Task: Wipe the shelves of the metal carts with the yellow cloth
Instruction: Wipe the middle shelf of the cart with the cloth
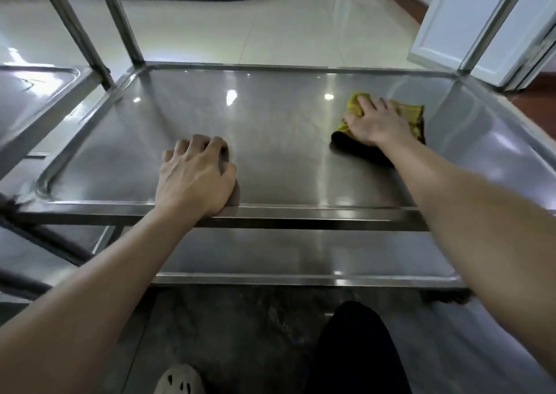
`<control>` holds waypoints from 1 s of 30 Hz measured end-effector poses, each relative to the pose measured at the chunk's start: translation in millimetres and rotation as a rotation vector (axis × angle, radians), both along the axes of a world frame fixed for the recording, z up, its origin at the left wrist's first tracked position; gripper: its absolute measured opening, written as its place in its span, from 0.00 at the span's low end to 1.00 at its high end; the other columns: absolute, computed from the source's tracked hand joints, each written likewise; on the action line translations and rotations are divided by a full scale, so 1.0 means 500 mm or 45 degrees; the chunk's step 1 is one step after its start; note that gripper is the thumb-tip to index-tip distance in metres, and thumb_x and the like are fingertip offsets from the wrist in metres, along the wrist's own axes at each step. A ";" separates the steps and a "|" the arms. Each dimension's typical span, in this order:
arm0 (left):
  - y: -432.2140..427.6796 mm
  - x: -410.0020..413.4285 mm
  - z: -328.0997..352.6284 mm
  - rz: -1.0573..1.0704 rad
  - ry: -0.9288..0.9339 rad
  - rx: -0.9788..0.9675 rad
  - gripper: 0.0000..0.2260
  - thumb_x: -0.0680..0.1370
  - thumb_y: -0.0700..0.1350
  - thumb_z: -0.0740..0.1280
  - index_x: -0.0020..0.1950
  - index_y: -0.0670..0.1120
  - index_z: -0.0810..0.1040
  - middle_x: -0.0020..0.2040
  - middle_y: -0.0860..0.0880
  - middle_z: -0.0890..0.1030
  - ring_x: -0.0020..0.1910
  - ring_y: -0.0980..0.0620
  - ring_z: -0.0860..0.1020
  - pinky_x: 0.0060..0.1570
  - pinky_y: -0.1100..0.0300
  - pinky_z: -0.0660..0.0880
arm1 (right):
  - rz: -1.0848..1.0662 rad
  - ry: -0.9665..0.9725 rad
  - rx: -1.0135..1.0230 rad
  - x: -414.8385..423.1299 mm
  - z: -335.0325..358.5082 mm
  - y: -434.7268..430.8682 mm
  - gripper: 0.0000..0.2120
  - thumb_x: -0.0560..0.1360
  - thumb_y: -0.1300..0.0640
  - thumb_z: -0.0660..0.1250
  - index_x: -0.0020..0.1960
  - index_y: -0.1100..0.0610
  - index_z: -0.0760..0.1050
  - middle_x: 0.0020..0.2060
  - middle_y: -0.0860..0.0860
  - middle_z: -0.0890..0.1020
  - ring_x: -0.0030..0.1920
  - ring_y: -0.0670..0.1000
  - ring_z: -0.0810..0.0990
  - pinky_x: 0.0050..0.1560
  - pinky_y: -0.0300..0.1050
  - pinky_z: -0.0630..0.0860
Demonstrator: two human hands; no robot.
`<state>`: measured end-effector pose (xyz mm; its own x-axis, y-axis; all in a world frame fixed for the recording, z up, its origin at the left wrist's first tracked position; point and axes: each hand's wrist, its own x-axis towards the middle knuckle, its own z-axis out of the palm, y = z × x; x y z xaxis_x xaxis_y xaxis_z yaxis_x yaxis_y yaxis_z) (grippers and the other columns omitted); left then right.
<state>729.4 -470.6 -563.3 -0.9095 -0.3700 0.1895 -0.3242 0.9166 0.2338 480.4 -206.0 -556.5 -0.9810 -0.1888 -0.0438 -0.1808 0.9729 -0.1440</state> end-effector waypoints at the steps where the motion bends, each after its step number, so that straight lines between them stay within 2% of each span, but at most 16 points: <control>1: -0.001 -0.002 -0.002 0.002 0.004 -0.009 0.17 0.83 0.56 0.57 0.69 0.55 0.75 0.72 0.48 0.75 0.70 0.41 0.71 0.69 0.44 0.66 | -0.079 0.011 -0.004 -0.007 -0.005 -0.050 0.40 0.81 0.31 0.45 0.87 0.49 0.52 0.87 0.53 0.51 0.86 0.58 0.49 0.83 0.65 0.44; 3: -0.005 -0.002 -0.004 0.003 0.008 -0.006 0.18 0.82 0.56 0.57 0.69 0.54 0.74 0.71 0.47 0.75 0.70 0.40 0.71 0.69 0.43 0.66 | 0.053 0.029 -0.031 0.025 -0.006 -0.185 0.37 0.83 0.34 0.46 0.87 0.51 0.52 0.87 0.55 0.52 0.86 0.59 0.49 0.82 0.68 0.44; 6: -0.009 0.006 0.002 0.046 0.032 0.045 0.20 0.83 0.57 0.58 0.74 0.53 0.72 0.73 0.46 0.76 0.72 0.41 0.71 0.72 0.42 0.66 | 0.545 -0.031 -0.037 0.116 0.002 -0.344 0.34 0.85 0.35 0.44 0.88 0.46 0.49 0.87 0.50 0.47 0.87 0.54 0.44 0.83 0.65 0.39; 9: -0.009 0.007 0.002 0.048 0.053 0.092 0.21 0.83 0.56 0.61 0.75 0.51 0.70 0.73 0.45 0.76 0.73 0.42 0.71 0.74 0.44 0.66 | 0.827 -0.106 -0.048 0.131 0.013 -0.290 0.33 0.85 0.32 0.45 0.87 0.43 0.48 0.87 0.46 0.46 0.86 0.50 0.44 0.85 0.59 0.39; 12: -0.004 0.007 0.002 0.102 0.095 0.122 0.19 0.83 0.56 0.61 0.70 0.49 0.76 0.71 0.45 0.75 0.69 0.40 0.72 0.72 0.44 0.67 | 0.776 -0.080 -0.054 0.117 0.012 -0.123 0.34 0.85 0.31 0.49 0.87 0.41 0.51 0.87 0.45 0.49 0.86 0.48 0.47 0.85 0.56 0.41; 15: 0.002 0.012 0.001 0.243 0.140 -0.001 0.19 0.82 0.55 0.60 0.65 0.45 0.79 0.67 0.41 0.76 0.66 0.38 0.73 0.69 0.42 0.69 | 0.477 -0.076 -0.049 0.113 0.009 0.004 0.36 0.83 0.28 0.47 0.87 0.41 0.50 0.87 0.44 0.48 0.86 0.47 0.46 0.85 0.56 0.41; 18: 0.010 0.015 0.003 0.267 0.104 -0.027 0.20 0.82 0.55 0.59 0.62 0.43 0.80 0.63 0.40 0.79 0.64 0.38 0.75 0.65 0.41 0.71 | 0.140 -0.072 0.002 0.122 0.003 0.021 0.38 0.82 0.27 0.43 0.87 0.42 0.46 0.87 0.46 0.44 0.86 0.50 0.43 0.85 0.59 0.39; 20: 0.013 0.018 0.007 0.273 0.078 -0.067 0.20 0.82 0.54 0.58 0.60 0.43 0.82 0.60 0.40 0.81 0.61 0.38 0.77 0.60 0.43 0.73 | 0.057 -0.100 0.033 0.165 0.000 -0.035 0.39 0.82 0.27 0.41 0.88 0.45 0.42 0.87 0.49 0.40 0.86 0.54 0.40 0.84 0.64 0.38; 24: -0.029 0.025 0.033 0.105 -0.002 -0.102 0.18 0.82 0.54 0.59 0.59 0.49 0.85 0.59 0.45 0.83 0.58 0.41 0.80 0.54 0.46 0.73 | 0.427 -0.099 0.004 0.323 -0.003 -0.213 0.38 0.84 0.30 0.45 0.88 0.46 0.45 0.87 0.50 0.41 0.86 0.53 0.40 0.83 0.64 0.37; 26: -0.081 0.045 0.041 -0.050 -0.018 0.006 0.16 0.82 0.51 0.60 0.61 0.55 0.85 0.62 0.48 0.83 0.61 0.41 0.80 0.57 0.46 0.75 | 0.584 -0.120 -0.003 0.370 0.000 -0.239 0.36 0.84 0.30 0.46 0.88 0.44 0.45 0.87 0.48 0.42 0.86 0.51 0.41 0.84 0.62 0.36; 28: -0.137 0.072 0.043 -0.194 -0.032 0.082 0.16 0.82 0.52 0.60 0.65 0.56 0.83 0.65 0.50 0.83 0.65 0.43 0.79 0.63 0.45 0.76 | 0.667 -0.173 -0.013 0.368 0.007 -0.198 0.36 0.84 0.29 0.48 0.87 0.41 0.45 0.87 0.45 0.42 0.86 0.49 0.41 0.84 0.58 0.36; 30: -0.191 0.097 0.039 -0.195 0.000 0.050 0.17 0.84 0.55 0.60 0.70 0.54 0.81 0.70 0.50 0.81 0.69 0.44 0.77 0.69 0.44 0.74 | 0.594 -0.157 0.011 0.340 0.014 -0.124 0.39 0.82 0.26 0.50 0.87 0.40 0.46 0.87 0.43 0.44 0.86 0.48 0.42 0.84 0.55 0.38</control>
<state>777.9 -565.9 -543.8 -0.9559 -0.2338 0.1780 -0.1809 0.9456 0.2704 650.5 -267.9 -549.7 -0.7793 -0.6065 -0.1579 -0.5802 0.7934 -0.1841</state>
